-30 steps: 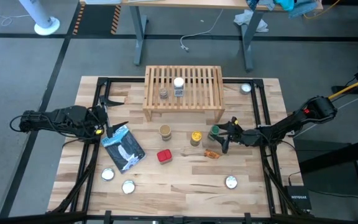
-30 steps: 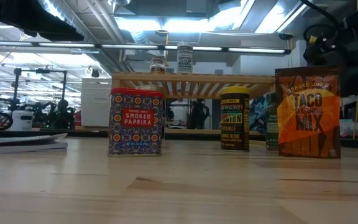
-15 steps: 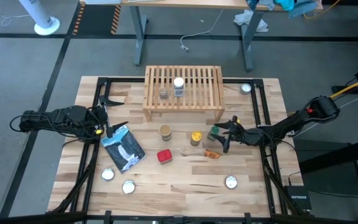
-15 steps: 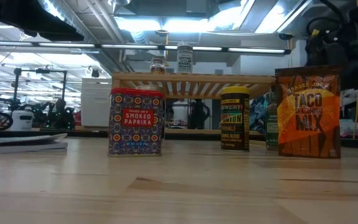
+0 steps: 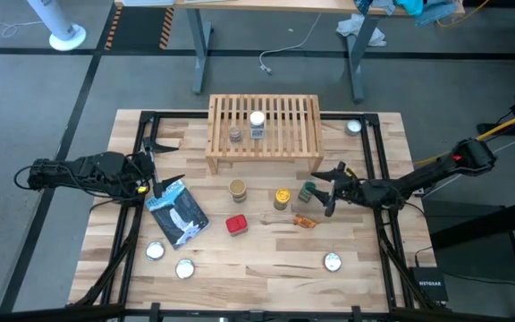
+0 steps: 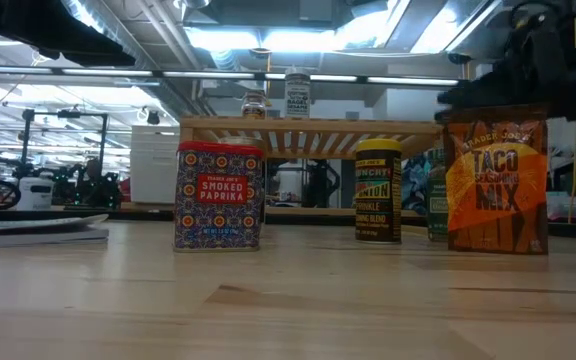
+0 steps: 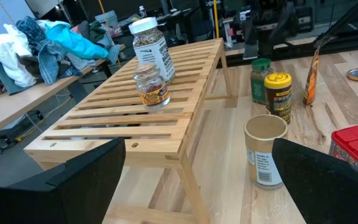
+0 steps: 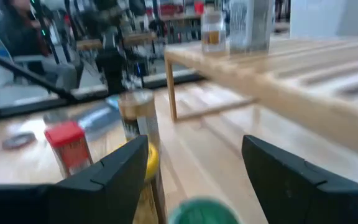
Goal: Shelf spices
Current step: Remove the white seasoning bottle from the shelf
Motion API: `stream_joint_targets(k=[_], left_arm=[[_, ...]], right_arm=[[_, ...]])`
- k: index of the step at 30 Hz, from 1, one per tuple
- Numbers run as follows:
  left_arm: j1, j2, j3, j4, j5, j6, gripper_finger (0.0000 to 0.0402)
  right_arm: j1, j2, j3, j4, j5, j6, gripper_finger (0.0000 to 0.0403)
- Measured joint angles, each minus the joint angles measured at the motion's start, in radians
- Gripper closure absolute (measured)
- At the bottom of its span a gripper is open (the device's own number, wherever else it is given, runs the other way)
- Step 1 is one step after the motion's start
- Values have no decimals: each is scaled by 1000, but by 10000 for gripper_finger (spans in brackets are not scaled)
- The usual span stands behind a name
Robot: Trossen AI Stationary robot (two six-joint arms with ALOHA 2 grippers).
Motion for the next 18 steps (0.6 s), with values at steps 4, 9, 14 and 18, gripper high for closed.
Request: stream_joint_targets(k=[4,9,14,18], left_arm=[[0,0,0,0,0,0,2],[0,0,0,0,0,0,2],[0,0,0,0,0,0,2],[0,0,0,0,0,0,2]], right_arm=[[-2,-91,4,-5,4,-60,136],[-75,-156,80,-107,-15,-138,136],[-217,-154,220,-274,-168,-208,136],[-349,-114,348,-389,-303,-250,136]])
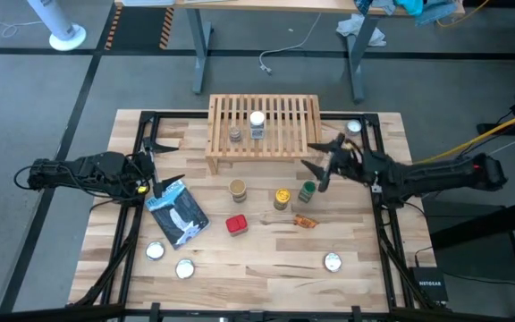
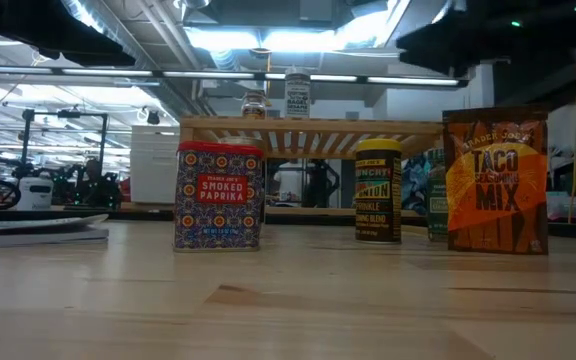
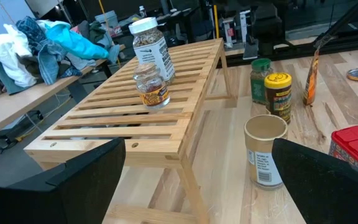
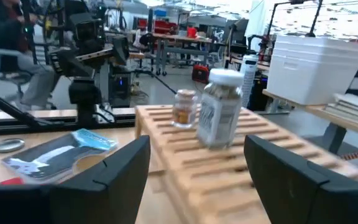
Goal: Shelf spices
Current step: Remove the white seasoning bottle from the shelf
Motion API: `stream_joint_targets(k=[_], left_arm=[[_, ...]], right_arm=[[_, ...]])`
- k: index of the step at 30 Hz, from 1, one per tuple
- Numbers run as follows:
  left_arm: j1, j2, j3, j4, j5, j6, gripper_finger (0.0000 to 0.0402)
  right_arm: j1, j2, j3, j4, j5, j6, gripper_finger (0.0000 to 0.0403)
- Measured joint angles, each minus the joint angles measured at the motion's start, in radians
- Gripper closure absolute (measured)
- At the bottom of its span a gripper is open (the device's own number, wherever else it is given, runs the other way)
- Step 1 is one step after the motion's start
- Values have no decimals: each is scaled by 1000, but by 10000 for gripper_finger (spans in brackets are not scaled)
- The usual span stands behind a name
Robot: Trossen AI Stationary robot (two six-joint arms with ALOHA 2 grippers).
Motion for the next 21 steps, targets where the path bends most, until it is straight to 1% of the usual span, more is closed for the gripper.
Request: stream_joint_targets(k=[5,10,12,16,21], left_arm=[[0,0,0,0,0,0,2],[0,0,0,0,0,0,2],[0,0,0,0,0,0,2],[0,0,0,0,0,0,2],[0,0,0,0,0,0,2]], right_arm=[[-158,113,134,-40,-198,-24,136],[-293,291,253,-37,-412,-20,136],[-329,364,300,-43,-468,-19,136],[-393,488,389,-40,-548,-19,136],[-454,600,471,-46,-697,-7,136]])
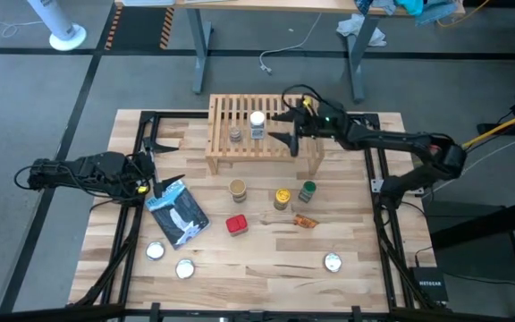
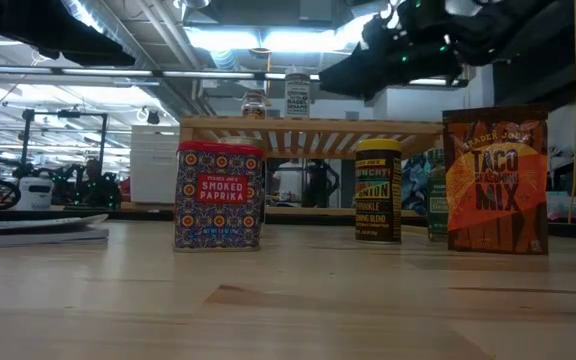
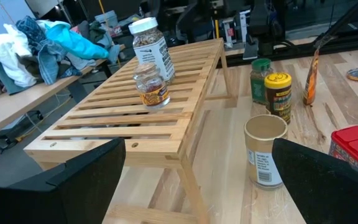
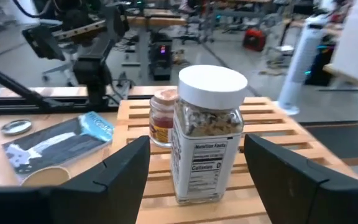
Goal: Shelf spices
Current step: Remove the white seasoning bottle from the shelf
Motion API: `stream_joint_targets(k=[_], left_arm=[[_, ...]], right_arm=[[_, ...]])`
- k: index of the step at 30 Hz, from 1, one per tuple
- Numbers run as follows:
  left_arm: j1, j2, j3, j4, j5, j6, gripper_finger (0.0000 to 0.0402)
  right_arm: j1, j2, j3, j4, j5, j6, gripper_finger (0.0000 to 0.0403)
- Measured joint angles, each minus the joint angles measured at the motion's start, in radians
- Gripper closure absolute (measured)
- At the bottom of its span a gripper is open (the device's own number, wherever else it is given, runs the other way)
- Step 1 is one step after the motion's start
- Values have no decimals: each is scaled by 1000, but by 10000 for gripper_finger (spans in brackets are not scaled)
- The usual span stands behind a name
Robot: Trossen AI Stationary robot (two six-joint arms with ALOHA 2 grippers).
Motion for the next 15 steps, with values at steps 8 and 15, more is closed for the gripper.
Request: stream_joint_targets(k=[8,15], left_arm=[[0,0,0,0,0,0,2],[0,0,0,0,0,0,2]], right_arm=[[-23,41,30,5,-27,27,136],[-24,41,30,17,-17,20,115]])
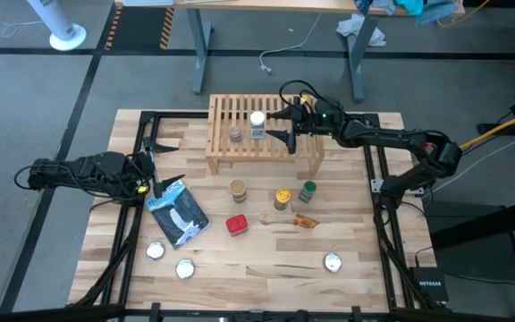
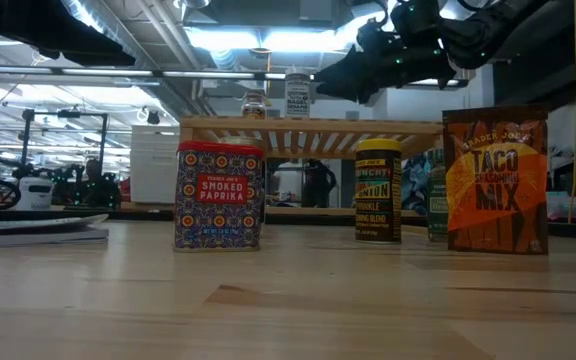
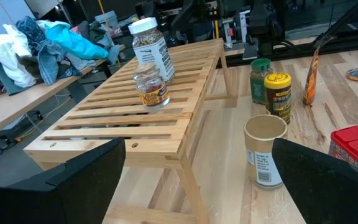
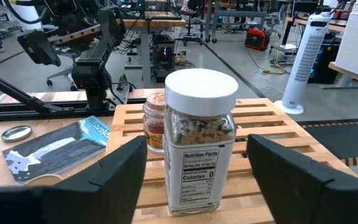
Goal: Shelf spices
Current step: Remove the white seasoning bottle from the shelf
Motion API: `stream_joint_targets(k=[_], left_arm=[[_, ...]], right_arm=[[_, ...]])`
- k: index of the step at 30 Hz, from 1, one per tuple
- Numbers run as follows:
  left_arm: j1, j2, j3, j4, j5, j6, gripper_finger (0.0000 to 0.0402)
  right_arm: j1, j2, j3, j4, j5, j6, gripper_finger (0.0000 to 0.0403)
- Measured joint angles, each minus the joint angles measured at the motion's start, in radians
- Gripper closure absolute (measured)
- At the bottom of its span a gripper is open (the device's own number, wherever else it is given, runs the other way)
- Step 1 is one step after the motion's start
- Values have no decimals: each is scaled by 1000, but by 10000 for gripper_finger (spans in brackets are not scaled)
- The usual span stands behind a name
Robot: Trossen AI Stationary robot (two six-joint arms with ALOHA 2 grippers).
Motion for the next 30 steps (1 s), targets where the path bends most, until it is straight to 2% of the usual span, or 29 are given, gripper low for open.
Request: stream_joint_targets(k=[6,8,13,30], left_arm=[[0,0,0,0,0,0,2],[0,0,0,0,0,0,2],[0,0,0,0,0,0,2],[0,0,0,0,0,0,2]], right_arm=[[-10,0,0,0,11,5,27],[-13,0,0,0,12,9,10],[-27,8,0,23,-71,30,21],[-31,141,116,18,-149,57,4]])
